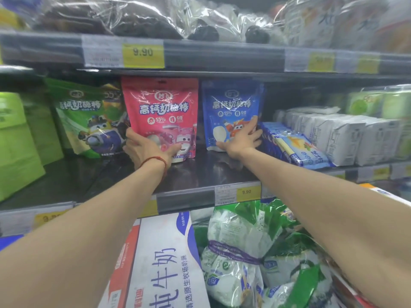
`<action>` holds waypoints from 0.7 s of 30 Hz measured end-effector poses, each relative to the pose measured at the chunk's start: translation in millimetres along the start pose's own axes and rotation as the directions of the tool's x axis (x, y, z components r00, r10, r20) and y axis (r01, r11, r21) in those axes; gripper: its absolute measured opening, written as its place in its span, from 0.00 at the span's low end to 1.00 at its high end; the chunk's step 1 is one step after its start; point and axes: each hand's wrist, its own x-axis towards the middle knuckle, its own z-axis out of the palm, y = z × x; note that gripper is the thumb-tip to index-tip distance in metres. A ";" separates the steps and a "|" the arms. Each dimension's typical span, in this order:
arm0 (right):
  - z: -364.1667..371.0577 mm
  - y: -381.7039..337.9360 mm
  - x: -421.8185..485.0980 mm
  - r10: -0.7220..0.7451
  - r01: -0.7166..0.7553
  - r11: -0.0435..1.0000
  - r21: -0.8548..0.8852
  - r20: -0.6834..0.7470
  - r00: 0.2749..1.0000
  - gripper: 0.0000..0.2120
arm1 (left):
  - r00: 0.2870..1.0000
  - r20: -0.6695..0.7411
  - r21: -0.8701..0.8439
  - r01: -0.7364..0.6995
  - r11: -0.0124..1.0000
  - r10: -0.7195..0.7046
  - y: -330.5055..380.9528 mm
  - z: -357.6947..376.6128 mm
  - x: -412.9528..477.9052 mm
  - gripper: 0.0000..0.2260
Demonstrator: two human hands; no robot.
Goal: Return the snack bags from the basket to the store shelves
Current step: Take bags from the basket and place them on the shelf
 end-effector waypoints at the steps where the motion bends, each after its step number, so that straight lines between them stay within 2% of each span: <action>1: -3.4 -1.4 -6.5 0.011 -0.011 1.000 -0.009 0.021 1.000 0.66 | 1.000 0.006 -0.003 0.010 1.000 -0.010 1.0 -2.2 -1.4 0.54; 3: -10.6 -5.0 -21.4 0.011 -0.010 1.000 -0.017 0.061 0.998 0.68 | 0.999 0.028 -0.006 0.030 1.000 -0.030 4.3 -9.2 -5.3 0.56; 5: -18.5 -8.9 -39.7 -0.023 0.024 1.000 -0.010 0.094 0.995 0.63 | 0.997 0.059 0.004 0.054 0.999 -0.054 8.4 -19.1 -10.9 0.58; 9: -32.2 -14.6 -82.5 -0.201 0.199 0.980 0.031 0.149 0.968 0.32 | 0.994 0.092 0.005 0.051 0.999 -0.052 17.6 -41.2 -31.9 0.53; 11: -37.8 -18.1 -108.5 -0.328 0.320 0.944 0.078 0.141 0.934 0.24 | 0.995 0.096 -0.007 -0.014 1.000 0.015 24.0 -55.5 -46.0 0.48; 14: -41.0 -26.0 -152.3 -0.465 0.454 0.882 0.124 0.086 0.881 0.20 | 0.990 0.063 -0.039 -0.120 0.992 0.123 30.7 -86.4 -66.6 0.38; 21: -28.5 -43.9 -255.2 -0.538 0.474 0.801 0.365 0.094 0.838 0.16 | 0.950 0.029 0.052 -0.311 0.949 0.310 2.7 -164.9 -109.3 0.18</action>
